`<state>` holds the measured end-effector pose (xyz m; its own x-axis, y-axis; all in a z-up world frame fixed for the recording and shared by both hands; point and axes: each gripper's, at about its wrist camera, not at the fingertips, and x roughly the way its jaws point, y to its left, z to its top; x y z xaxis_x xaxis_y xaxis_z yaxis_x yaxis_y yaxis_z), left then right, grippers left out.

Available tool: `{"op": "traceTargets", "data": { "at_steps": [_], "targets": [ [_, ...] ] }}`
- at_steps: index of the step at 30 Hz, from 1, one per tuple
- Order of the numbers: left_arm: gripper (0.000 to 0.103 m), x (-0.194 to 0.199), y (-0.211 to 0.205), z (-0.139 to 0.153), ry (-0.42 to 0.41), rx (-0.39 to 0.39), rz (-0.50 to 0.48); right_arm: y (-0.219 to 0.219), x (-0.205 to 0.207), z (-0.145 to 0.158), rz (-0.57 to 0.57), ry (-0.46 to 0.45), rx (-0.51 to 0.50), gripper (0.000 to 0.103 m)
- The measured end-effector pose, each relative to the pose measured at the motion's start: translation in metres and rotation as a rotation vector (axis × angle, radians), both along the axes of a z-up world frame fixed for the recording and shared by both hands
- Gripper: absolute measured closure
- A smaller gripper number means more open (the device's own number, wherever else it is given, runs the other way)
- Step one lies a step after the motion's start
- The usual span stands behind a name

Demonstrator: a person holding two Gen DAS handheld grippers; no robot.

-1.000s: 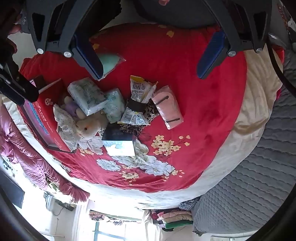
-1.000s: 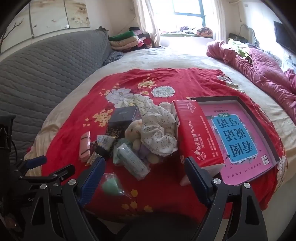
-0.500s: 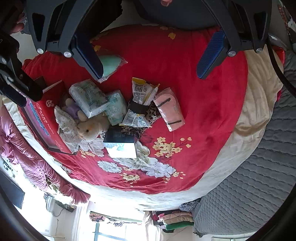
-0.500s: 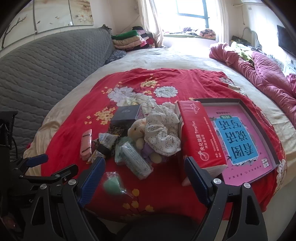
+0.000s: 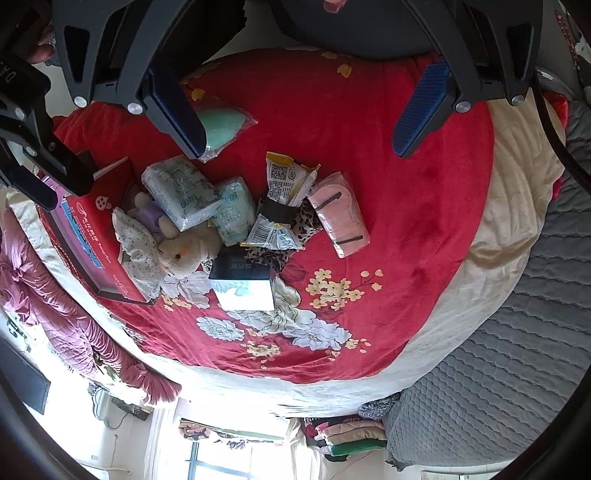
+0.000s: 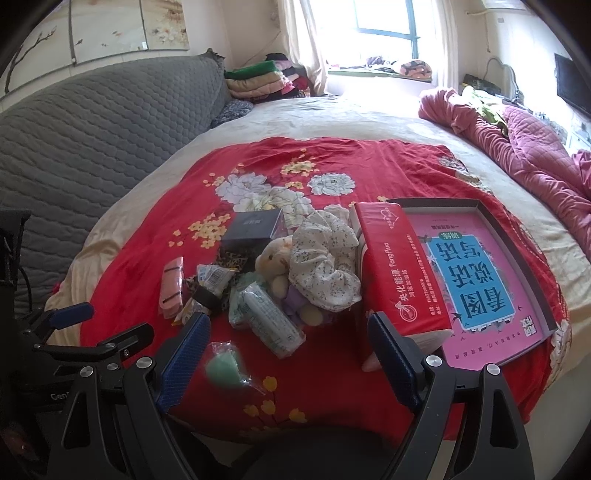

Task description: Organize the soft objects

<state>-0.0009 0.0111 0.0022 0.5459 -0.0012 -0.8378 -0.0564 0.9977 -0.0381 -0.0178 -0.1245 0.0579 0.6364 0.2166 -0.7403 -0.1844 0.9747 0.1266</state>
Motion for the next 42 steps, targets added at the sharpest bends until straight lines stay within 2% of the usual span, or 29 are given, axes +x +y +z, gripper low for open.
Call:
{"op": "traceTargets", "data": {
  "at_steps": [31, 42],
  "targets": [
    [0.001, -0.0010, -0.0022, 0.0010, 0.005, 0.005, -0.004, 0.0027, 0.0000, 0.0002, 0.001, -0.007, -0.012, 0.015],
    [0.001, 0.0019, 0.0044, -0.0044, 0.022, -0.027, 0.002, 0.0019, 0.0003, 0.0000, -0.007, -0.007, -0.016, 0.015]
  ]
}}
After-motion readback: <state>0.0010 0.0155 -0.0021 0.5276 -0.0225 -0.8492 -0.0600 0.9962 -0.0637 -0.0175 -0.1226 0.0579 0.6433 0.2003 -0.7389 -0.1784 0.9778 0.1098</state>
